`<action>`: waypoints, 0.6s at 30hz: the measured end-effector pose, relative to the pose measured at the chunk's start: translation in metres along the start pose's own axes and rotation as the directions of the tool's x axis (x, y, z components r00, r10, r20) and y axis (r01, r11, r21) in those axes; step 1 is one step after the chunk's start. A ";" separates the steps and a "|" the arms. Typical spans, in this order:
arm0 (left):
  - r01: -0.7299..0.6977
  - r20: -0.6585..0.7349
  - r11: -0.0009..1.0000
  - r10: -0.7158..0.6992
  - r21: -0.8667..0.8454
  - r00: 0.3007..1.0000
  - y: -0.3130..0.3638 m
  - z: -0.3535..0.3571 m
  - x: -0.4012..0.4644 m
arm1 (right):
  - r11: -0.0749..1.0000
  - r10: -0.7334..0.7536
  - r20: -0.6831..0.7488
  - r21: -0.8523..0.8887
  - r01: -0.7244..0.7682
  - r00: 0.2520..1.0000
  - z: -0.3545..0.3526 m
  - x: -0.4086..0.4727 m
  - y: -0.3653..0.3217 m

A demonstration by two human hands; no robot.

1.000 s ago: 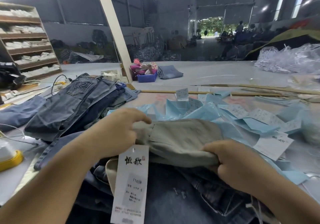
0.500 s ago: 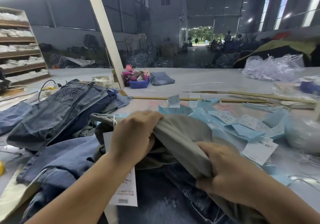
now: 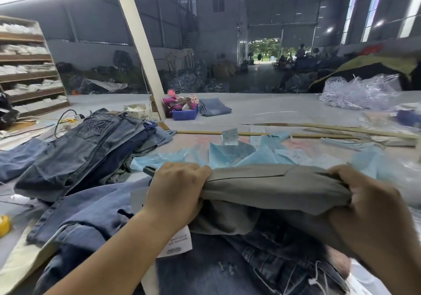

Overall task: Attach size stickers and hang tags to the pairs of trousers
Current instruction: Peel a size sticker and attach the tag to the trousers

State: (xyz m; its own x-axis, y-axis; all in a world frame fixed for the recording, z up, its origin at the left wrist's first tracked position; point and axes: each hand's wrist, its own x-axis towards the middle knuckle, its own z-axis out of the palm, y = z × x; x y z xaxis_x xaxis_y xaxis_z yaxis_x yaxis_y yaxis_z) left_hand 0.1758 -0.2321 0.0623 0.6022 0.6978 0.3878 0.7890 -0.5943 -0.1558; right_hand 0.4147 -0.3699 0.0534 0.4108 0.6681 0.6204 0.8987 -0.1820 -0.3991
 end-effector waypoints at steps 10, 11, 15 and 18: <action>-0.245 -0.651 0.969 0.207 0.033 0.731 0.046 -0.028 0.016 | 0.979 -0.090 0.625 0.200 -0.047 0.776 -0.014 -0.007 -0.027; -0.318 -0.665 0.947 0.272 0.054 0.696 0.053 -0.024 0.016 | 0.979 -0.117 0.556 0.203 0.002 0.823 -0.009 -0.006 -0.033; -0.477 -0.513 0.879 0.410 0.001 0.754 0.053 0.001 0.013 | 0.964 -0.248 0.256 -0.030 0.264 0.935 0.020 -0.003 -0.040; -0.434 -0.308 0.892 0.382 -0.122 0.871 0.039 0.015 0.006 | 0.970 -0.220 0.211 -0.051 0.236 0.952 0.032 -0.004 -0.033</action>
State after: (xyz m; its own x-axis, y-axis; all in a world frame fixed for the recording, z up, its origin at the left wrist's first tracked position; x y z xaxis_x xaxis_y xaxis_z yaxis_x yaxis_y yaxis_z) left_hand 0.2123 -0.2454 0.0446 0.7888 0.2580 0.5579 0.4275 -0.8825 -0.1963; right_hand 0.3782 -0.3433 0.0424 0.1608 0.8287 0.5361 0.9768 -0.0559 -0.2066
